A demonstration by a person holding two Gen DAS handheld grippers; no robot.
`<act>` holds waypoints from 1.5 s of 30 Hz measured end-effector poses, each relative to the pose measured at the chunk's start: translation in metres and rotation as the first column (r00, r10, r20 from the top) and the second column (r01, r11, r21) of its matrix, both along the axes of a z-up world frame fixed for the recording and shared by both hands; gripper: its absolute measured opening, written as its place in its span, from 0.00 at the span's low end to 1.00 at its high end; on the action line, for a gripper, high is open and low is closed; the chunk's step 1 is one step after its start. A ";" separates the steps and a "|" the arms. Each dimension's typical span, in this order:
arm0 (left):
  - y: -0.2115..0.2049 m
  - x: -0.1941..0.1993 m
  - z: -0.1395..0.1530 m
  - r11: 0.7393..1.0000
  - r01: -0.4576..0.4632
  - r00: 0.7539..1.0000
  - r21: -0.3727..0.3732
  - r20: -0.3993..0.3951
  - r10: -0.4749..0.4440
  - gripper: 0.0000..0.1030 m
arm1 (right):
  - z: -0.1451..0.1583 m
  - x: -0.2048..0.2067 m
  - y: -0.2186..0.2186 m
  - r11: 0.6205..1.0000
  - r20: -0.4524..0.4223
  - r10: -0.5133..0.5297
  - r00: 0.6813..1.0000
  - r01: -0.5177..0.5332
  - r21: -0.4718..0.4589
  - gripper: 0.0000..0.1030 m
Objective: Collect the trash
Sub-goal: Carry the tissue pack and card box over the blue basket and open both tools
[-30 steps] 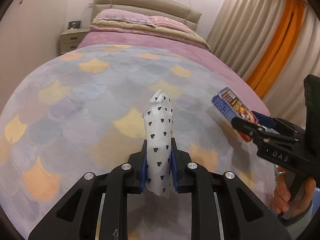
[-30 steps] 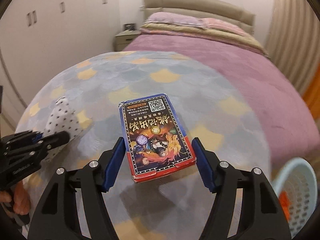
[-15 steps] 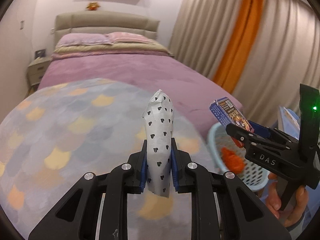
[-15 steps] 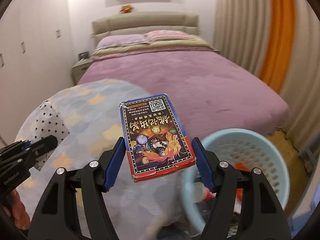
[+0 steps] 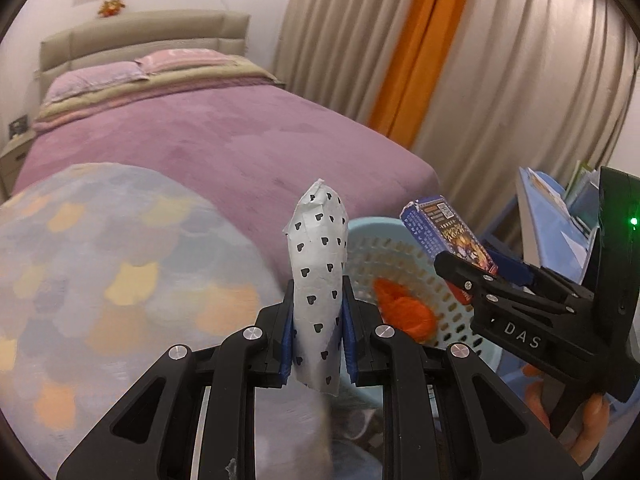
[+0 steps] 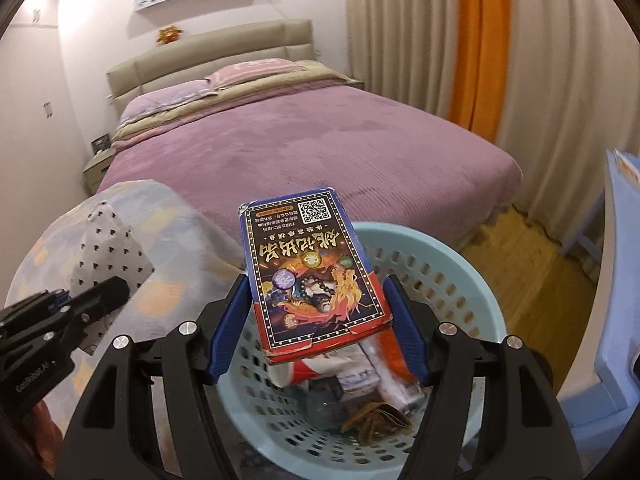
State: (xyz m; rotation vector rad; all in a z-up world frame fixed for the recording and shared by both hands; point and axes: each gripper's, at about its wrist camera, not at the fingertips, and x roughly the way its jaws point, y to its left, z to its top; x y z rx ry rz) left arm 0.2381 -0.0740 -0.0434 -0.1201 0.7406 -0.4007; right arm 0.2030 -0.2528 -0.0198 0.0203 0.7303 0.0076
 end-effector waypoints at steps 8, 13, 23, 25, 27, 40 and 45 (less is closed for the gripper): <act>-0.033 0.012 -0.015 0.997 0.072 0.996 -0.009 -0.043 -0.072 0.18 | -0.014 0.001 -0.037 0.996 -0.039 -0.068 0.997 0.070 0.047 0.62; -0.048 0.018 -0.025 0.995 0.104 0.992 -0.003 -0.067 -0.104 0.18 | -0.020 0.001 -0.050 0.993 -0.061 -0.091 0.994 0.095 0.067 0.62; -0.066 0.031 -0.037 0.992 0.128 0.986 0.010 -0.110 -0.126 0.21 | -0.028 0.002 -0.062 0.989 -0.081 -0.115 0.990 0.122 0.085 0.62; -0.068 0.031 -0.040 0.992 0.123 0.986 0.019 -0.116 -0.120 0.29 | -0.029 0.003 -0.064 0.988 -0.085 -0.118 0.989 0.125 0.089 0.62; -0.069 0.032 -0.043 0.992 0.123 0.985 0.025 -0.123 -0.119 0.41 | -0.030 0.003 -0.065 0.988 -0.089 -0.118 0.989 0.126 0.094 0.62; -0.053 0.017 -0.032 0.996 0.085 0.993 -0.009 -0.087 -0.085 0.62 | -0.035 0.004 -0.067 0.982 -0.122 -0.096 0.988 0.114 0.151 0.65; -0.039 0.000 -0.019 0.999 0.051 0.998 -0.012 -0.037 -0.051 0.69 | -0.030 -0.004 -0.061 0.984 -0.105 -0.088 0.991 0.103 0.146 0.66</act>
